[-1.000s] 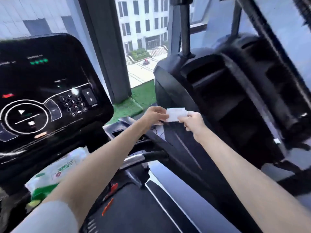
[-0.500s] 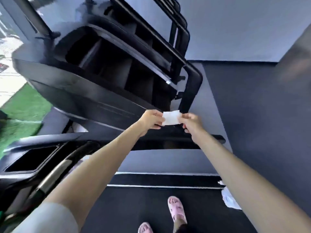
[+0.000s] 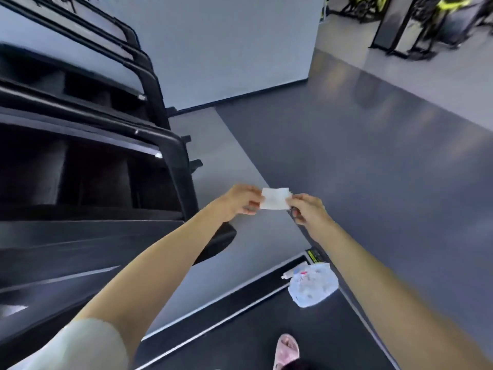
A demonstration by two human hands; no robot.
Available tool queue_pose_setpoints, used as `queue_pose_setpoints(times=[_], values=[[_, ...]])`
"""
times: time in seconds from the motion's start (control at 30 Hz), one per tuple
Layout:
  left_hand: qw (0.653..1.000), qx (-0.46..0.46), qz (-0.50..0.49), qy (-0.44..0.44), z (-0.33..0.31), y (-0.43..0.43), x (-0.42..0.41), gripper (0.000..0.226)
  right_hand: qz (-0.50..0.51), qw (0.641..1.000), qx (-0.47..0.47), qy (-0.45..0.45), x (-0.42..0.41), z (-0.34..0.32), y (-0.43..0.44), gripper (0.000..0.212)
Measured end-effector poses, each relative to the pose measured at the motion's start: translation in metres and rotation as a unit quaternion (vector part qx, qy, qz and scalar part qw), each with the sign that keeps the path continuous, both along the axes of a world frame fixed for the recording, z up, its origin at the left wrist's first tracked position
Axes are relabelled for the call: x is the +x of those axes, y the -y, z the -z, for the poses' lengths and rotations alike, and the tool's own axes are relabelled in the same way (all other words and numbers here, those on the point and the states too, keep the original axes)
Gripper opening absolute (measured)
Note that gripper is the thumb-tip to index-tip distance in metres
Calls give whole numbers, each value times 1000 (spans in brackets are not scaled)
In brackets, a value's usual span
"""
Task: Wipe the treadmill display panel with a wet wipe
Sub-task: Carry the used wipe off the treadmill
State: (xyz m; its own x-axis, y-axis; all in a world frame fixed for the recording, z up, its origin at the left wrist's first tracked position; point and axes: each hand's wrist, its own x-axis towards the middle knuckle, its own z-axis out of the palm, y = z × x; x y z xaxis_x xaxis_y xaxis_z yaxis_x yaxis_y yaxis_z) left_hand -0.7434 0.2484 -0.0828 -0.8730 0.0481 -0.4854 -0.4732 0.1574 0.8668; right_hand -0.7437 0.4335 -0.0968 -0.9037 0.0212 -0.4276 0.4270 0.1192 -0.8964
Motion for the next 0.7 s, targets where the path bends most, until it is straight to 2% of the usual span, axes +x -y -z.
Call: queue_pose_setpoints(times=[0.1, 0.27, 0.37, 0.47, 0.6, 0.7], values=[[999, -13, 46, -4, 12, -69, -44, 10, 43, 998, -8, 34, -31, 14, -66, 13], [993, -10, 100, 65, 47, -146, -79, 12, 142, 981, -66, 110, -51, 40, -135, 15], [989, 7, 105, 105, 72, -177, -93, 10, 214, 957, -127, 149, -52, 64, -158, 10], [980, 7, 121, 159, 104, -204, -105, 11, 265, 930, -145, 211, -49, 95, -172, 17], [963, -43, 128, 233, 153, -234, -111, 13, 318, 887, -188, 277, -47, 138, -179, 25], [950, -96, 146, 257, 192, -253, -116, 17, 345, 868, -180, 310, -50, 159, -176, 19]])
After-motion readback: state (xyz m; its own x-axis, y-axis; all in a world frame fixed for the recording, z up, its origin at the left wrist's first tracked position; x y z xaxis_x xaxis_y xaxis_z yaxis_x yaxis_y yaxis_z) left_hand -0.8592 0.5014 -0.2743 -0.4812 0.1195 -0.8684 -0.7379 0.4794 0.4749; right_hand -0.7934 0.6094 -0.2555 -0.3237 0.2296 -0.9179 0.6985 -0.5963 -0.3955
